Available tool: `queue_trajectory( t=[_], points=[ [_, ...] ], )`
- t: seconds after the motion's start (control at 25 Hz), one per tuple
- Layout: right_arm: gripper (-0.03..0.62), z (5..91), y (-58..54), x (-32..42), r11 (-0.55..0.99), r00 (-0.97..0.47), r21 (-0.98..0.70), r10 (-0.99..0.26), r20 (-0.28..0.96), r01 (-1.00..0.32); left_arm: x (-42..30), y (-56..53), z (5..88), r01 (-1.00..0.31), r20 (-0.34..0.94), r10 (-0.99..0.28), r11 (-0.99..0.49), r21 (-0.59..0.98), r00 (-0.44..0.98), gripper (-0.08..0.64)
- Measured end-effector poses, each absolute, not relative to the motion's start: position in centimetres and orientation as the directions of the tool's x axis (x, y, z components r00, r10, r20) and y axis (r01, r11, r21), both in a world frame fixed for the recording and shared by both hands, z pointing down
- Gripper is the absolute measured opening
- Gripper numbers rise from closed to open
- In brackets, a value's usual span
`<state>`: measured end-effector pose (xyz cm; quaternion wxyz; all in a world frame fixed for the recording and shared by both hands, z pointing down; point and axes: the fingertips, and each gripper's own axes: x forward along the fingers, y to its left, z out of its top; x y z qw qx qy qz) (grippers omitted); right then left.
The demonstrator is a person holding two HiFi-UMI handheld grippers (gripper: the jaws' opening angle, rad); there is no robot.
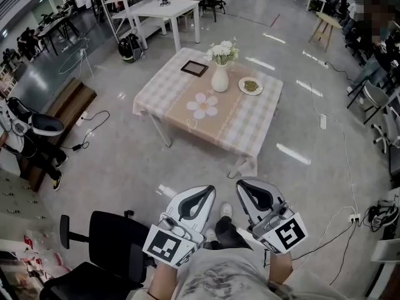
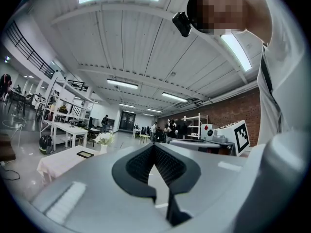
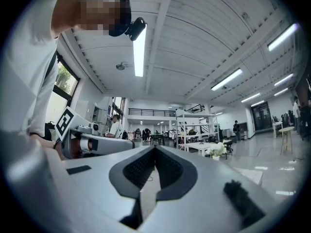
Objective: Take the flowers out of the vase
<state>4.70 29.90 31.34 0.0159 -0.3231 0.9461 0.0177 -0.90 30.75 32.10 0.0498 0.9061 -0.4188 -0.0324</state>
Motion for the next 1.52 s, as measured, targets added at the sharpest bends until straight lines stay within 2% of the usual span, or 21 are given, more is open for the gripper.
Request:
queue_trajectory(
  t=[0.88,1.52],
  points=[
    [0.014,31.4,17.5,5.5,0.842,-0.841,0.014,-0.538,-0.054,-0.539,0.3,18.7,32.0,-0.802,0.001,-0.806,-0.590,0.089,0.592,0.009],
    [0.014,30.2,12.3,7.0,0.880,-0.878,0.022,-0.471,-0.086,-0.474,1.8,13.8,30.8,-0.847,-0.002,-0.848,-0.530,0.046,0.530,0.009]
  ],
)
